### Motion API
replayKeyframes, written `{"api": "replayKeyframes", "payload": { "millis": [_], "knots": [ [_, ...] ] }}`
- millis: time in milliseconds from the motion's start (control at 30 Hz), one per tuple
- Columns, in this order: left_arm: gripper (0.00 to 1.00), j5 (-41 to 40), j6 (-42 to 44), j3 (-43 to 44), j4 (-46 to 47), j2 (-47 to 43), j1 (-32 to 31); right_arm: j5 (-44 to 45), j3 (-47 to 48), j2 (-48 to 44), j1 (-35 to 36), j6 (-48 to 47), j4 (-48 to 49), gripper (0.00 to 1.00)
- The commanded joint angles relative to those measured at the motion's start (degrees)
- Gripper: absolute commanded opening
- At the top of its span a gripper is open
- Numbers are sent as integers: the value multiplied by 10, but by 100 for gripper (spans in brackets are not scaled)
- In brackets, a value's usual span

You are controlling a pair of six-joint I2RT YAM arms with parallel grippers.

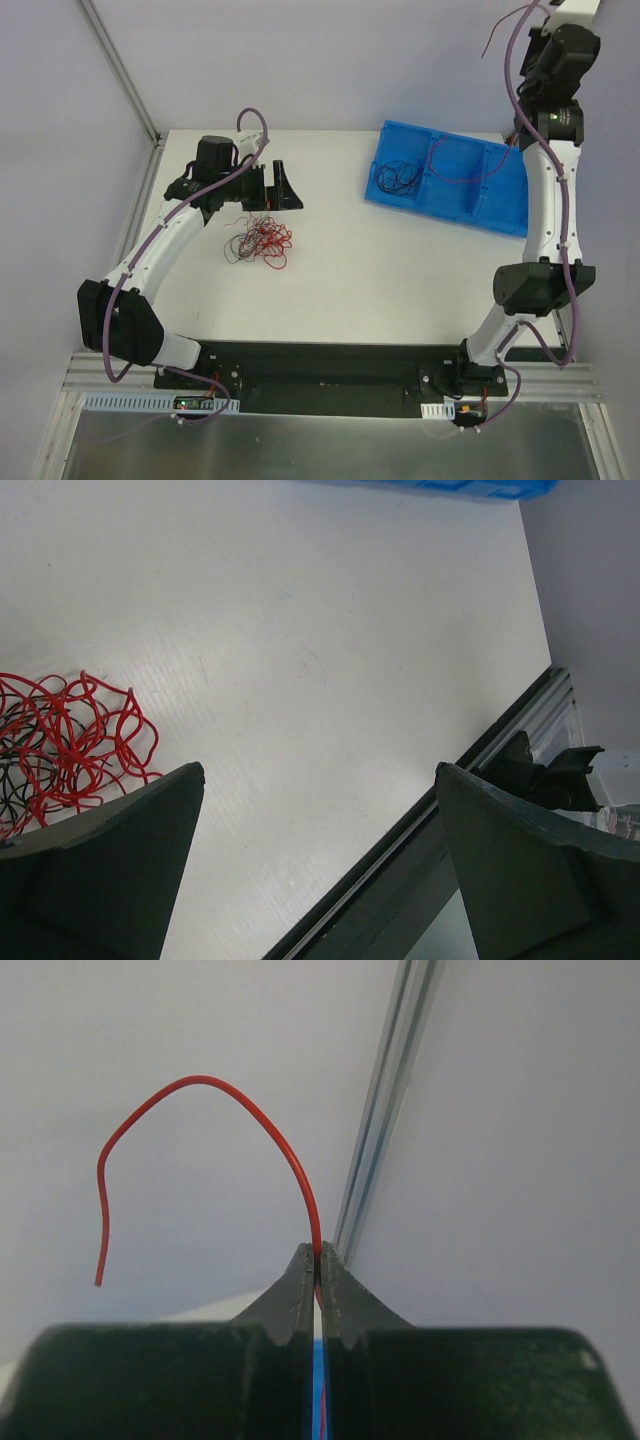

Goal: Untangle the cables

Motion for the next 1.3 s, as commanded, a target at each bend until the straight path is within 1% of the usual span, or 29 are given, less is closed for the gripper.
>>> {"api": "replayKeyframes", "payload": {
  "millis": [0, 100, 200, 267, 400, 533, 667, 800, 900, 1033, 1133, 1267],
  "knots": [
    [99, 21, -2, -2, 21, -1, 2, -11, -114, -54, 0, 44, 49, 0],
    [99, 26, -5, -3, 24, 0, 1, -36, -185, -75, 0, 72, 63, 0],
    [99, 30, -7, -4, 27, -2, -2, -56, -244, -76, 0, 101, 85, 0],
    [99, 30, -7, -6, 28, -5, -3, -70, -260, -66, 0, 108, 91, 0],
    [99, 30, -7, -7, 29, -3, -9, -85, -260, -37, 0, 106, 107, 0],
    [99, 31, -7, -8, 29, 2, -11, -74, -218, 7, -1, 79, 105, 0],
    [99, 27, -4, -8, 29, 1, -12, -42, -138, 53, -11, 64, 61, 0],
    [99, 24, -3, -8, 30, 5, -12, -41, -113, 51, -34, 67, 55, 0],
    [99, 23, -2, -8, 29, 4, -11, -31, -101, 45, -44, 44, 54, 0],
    [99, 20, -1, -8, 29, 1, -11, -33, -97, 40, -47, 25, 51, 0],
    [99, 24, -1, -8, 29, 1, -11, -31, -94, 42, -47, 34, 52, 0],
    [99, 20, -1, -9, 29, 2, -12, 7, -15, 67, -48, 11, 34, 0]
  ]
}}
